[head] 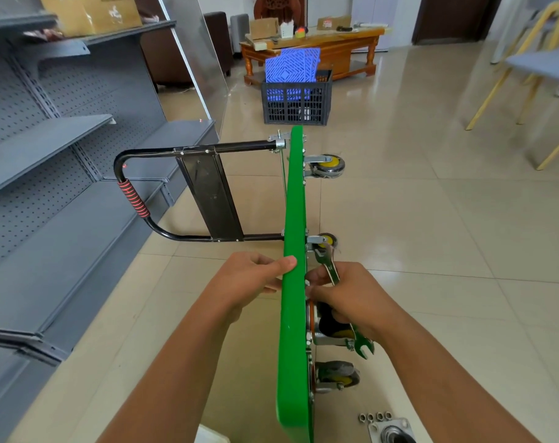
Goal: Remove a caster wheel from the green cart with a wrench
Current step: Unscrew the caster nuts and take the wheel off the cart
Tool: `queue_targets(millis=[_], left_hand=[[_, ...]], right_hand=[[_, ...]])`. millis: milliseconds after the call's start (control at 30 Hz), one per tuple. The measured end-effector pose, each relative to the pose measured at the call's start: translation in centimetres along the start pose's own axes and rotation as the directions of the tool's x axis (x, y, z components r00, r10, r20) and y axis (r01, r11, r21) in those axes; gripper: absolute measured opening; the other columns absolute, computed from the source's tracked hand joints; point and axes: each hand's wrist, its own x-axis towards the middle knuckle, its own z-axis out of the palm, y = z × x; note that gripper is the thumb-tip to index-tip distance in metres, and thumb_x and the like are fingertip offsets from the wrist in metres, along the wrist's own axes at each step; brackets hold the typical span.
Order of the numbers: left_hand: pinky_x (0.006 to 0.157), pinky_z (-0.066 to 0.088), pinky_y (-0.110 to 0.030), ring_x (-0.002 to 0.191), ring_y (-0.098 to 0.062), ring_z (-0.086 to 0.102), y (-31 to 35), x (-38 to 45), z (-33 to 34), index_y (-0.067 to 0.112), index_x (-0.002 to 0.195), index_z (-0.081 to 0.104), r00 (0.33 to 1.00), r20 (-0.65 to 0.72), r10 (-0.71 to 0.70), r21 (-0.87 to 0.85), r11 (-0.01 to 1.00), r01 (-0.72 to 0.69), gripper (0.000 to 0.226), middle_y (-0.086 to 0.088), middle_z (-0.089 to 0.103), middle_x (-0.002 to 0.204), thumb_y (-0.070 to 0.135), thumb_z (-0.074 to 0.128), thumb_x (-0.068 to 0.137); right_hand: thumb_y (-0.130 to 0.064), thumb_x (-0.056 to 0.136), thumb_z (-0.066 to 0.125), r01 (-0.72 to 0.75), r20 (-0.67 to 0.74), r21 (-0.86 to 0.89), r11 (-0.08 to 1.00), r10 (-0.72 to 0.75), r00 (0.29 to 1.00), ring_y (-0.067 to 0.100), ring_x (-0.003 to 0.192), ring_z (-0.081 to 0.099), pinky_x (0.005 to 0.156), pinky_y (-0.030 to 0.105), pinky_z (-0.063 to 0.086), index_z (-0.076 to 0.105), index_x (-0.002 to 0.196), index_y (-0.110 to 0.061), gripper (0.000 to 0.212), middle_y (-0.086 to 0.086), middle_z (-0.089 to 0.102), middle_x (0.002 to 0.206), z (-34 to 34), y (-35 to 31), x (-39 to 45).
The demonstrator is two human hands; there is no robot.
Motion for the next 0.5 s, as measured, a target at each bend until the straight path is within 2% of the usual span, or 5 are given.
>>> queue_targets(millis=[200, 233, 333, 433, 500], left_hand=[[0.059, 0.03, -0.022, 0.081, -0.004, 0.068, -0.06, 0.08, -0.02, 0.01, 0.106, 0.07, 1.0, -0.003, -0.004, -0.011, 1.0, 0.004, 0.042, 0.0, 0.078, 0.095, 0.048, 0.072, 0.088], [0.059, 0.03, -0.021, 0.082, -0.005, 0.068, -0.07, 0.16, -0.04, 0.01, 0.105, 0.071, 1.0, -0.001, -0.001, -0.014, 1.0, 0.001, 0.042, 0.0, 0.079, 0.095, 0.048, 0.072, 0.088], [0.061, 0.032, -0.021, 0.084, -0.007, 0.07, -0.12, 0.23, -0.08, 0.01, 0.104, 0.071, 1.0, 0.01, 0.001, -0.018, 1.0, -0.001, 0.041, -0.001, 0.079, 0.094, 0.047, 0.073, 0.088], [0.069, 0.043, -0.024, 0.085, -0.01, 0.073, -0.35, 0.47, -0.08, 0.008, 0.103, 0.071, 1.0, 0.005, 0.013, -0.026, 1.0, -0.013, 0.043, -0.001, 0.079, 0.09, 0.047, 0.074, 0.086], [0.062, 0.036, -0.022, 0.081, -0.007, 0.071, -0.33, 0.36, -0.02, 0.008, 0.103, 0.07, 1.0, -0.001, 0.004, -0.029, 1.0, -0.004, 0.042, -0.001, 0.079, 0.091, 0.047, 0.073, 0.087]], right_hand=[[-0.013, 0.097, 0.065, 0.006, -0.02, -0.031, 1.0, -0.006, 1.0, 0.005, 0.031, 0.035, 0.035, 0.018, 0.027, 0.069, 0.092, 0.011, 0.025, 0.029, 0.058, 0.069, 0.32, 0.1, -0.04], [-0.014, 0.098, 0.064, -0.002, -0.02, -0.036, 0.999, 0.001, 1.0, 0.004, 0.031, 0.035, 0.035, 0.018, 0.027, 0.068, 0.094, 0.013, 0.027, 0.025, 0.055, 0.066, 0.33, 0.12, 0.0], [-0.015, 0.096, 0.066, -0.01, -0.017, -0.023, 1.0, 0.01, 1.0, 0.002, 0.032, 0.036, 0.036, 0.018, 0.028, 0.072, 0.097, 0.003, 0.019, 0.007, 0.055, 0.062, 0.21, 0.07, -0.1], [-0.009, 0.091, 0.072, 0.004, -0.034, 0.009, 1.0, -0.004, 0.999, -0.001, 0.037, 0.046, 0.038, 0.015, 0.032, 0.072, 0.099, -0.01, 0.009, 0.007, 0.069, 0.081, 0.05, -0.05, -0.18], [-0.007, 0.088, 0.073, 0.014, -0.033, -0.019, 1.0, -0.015, 0.999, 0.0, 0.035, 0.044, 0.037, 0.015, 0.031, 0.073, 0.095, -0.009, 0.008, 0.008, 0.07, 0.08, 0.1, -0.18, -0.29]])
